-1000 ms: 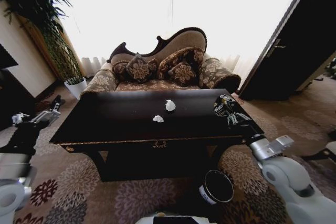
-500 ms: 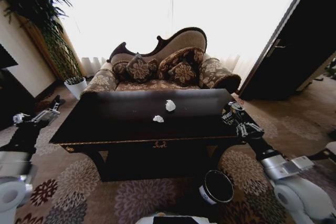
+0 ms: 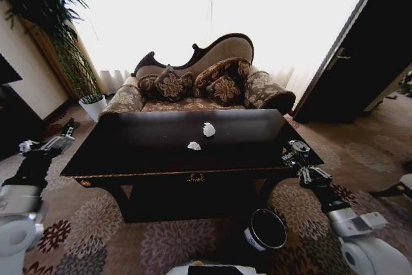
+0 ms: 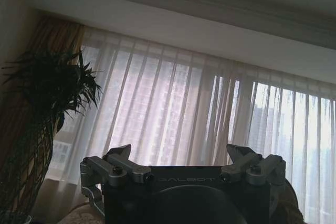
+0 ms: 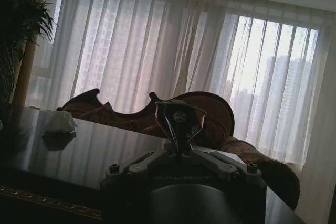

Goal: Move to the front of the table and place the trash on the table into the trash bin.

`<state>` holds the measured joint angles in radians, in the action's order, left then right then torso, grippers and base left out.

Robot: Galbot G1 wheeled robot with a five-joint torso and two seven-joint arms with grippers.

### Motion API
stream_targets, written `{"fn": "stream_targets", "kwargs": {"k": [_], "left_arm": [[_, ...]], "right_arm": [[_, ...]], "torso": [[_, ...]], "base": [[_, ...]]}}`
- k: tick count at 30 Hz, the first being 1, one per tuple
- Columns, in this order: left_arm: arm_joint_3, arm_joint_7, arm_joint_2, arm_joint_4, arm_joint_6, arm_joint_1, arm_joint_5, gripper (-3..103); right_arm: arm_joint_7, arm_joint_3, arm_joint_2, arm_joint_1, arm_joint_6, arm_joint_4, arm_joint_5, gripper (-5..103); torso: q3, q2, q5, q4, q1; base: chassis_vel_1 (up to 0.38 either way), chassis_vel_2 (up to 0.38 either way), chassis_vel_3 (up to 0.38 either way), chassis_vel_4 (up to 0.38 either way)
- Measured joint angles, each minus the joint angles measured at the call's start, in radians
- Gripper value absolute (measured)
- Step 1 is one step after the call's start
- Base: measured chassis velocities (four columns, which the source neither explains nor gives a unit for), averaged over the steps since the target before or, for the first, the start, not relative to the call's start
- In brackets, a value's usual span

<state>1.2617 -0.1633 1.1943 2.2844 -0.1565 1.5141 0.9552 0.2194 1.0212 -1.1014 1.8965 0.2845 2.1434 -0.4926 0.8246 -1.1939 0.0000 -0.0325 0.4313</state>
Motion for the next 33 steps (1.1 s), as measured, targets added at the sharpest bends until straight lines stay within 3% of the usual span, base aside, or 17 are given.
{"fn": "stream_targets", "kwargs": {"k": [9, 12, 19, 25, 33], "left_arm": [[-0.011, -0.001, 0.002, -0.016, 0.002, -0.010, -0.006, 100], [-0.012, -0.001, 0.001, -0.019, 0.003, -0.011, -0.007, 100], [0.003, -0.002, -0.007, -0.022, 0.005, -0.005, -0.001, 100], [0.013, -0.002, -0.009, -0.014, 0.006, 0.005, 0.001, 100], [0.038, -0.002, -0.019, 0.025, 0.004, 0.042, 0.002, 100]], "right_arm": [[0.022, -0.014, -0.009, 0.057, 0.069, -0.114, 0.032, 0], [0.020, -0.044, -0.024, 0.043, 0.085, -0.214, 0.062, 0], [0.066, -0.099, 0.015, -0.013, 0.140, -0.489, 0.112, 0], [0.062, -0.158, 0.010, -0.078, 0.105, -0.624, 0.120, 0], [0.042, -0.281, 0.026, -0.228, 0.070, -0.800, 0.218, 0]], "torso": [[0.000, 0.000, -0.0001, 0.0001, 0.000], [0.000, 0.000, 0.0000, 0.0000, 0.000], [0.000, 0.000, 0.0003, 0.0001, 0.000], [0.000, 0.000, -0.0001, 0.0000, 0.000], [0.000, 0.000, -0.0001, 0.0002, 0.000]], "base": [[0.000, 0.000, 0.000, 0.000], [0.000, 0.000, 0.000, 0.000], [0.000, 0.000, 0.000, 0.000], [0.000, 0.000, 0.000, 0.000], [0.000, 0.000, 0.000, 0.000]]}}
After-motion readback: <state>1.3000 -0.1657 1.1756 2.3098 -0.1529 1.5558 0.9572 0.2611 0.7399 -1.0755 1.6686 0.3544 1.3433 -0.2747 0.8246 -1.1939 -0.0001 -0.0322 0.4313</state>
